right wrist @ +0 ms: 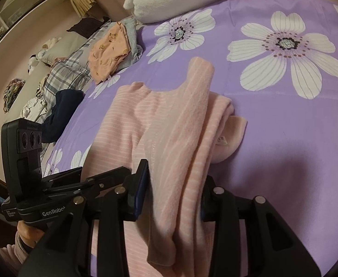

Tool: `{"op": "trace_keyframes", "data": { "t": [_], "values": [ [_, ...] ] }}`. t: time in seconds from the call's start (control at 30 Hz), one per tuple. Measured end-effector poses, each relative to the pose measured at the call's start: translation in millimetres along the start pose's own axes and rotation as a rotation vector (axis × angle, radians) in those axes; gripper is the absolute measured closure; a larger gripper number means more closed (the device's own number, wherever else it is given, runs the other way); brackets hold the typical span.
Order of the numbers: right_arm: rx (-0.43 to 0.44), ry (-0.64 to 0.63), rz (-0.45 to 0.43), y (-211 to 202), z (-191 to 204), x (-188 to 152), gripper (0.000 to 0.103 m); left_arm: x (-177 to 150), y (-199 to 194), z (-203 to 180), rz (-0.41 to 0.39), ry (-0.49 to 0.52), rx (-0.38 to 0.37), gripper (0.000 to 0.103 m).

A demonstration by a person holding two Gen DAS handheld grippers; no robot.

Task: Fold small clothes
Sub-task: 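Lower the shirt end onto the folded stack and open both tools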

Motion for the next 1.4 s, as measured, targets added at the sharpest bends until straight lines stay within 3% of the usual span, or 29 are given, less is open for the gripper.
{"op": "trace_keyframes", "data": {
  "t": [0.1,0.3,0.8,1.07,1.27,1.37,1.4],
  "values": [
    [0.000,0.023,0.002,1.0,-5.5,-1.2,0.063,-0.3,0.4,0.5,0.000,-0.003,0.000,0.065],
    [-0.012,0.064,-0.001,0.2,-16.7,-4.8,0.048,-2.8,2.5,5.0,-0.004,-0.007,0.010,0.060],
    [-0.033,0.113,-0.022,-18.0,-38.1,-17.1,0.045,-13.6,-9.0,18.8,-0.019,-0.021,0.053,0.041],
    [-0.104,0.101,-0.051,-35.7,-43.7,-19.2,0.045,-30.4,-28.2,33.8,-0.045,-0.023,0.108,0.038],
    [-0.214,0.074,-0.117,-66.3,-51.2,-8.4,0.045,-34.9,-45.6,29.6,-0.079,0.001,0.129,0.038],
    [-0.184,0.027,-0.144,-75.7,-38.9,4.7,0.052,-32.3,-50.8,11.8,-0.096,0.046,0.085,0.038],
    [-0.177,0.012,-0.150,-76.7,-33.4,7.4,0.059,-30.7,-51.6,3.7,-0.104,0.071,0.081,0.038]
  ]
}}
Point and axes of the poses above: each gripper's, at about its wrist camera, not at the fingertips, and y roughly the way its jaws point, z to its left, x to its top, the point moved 9 cm from there along y, roughly the way its jaws point, and after that the axes turned 14 degrees about z, right-handed, at the moved point
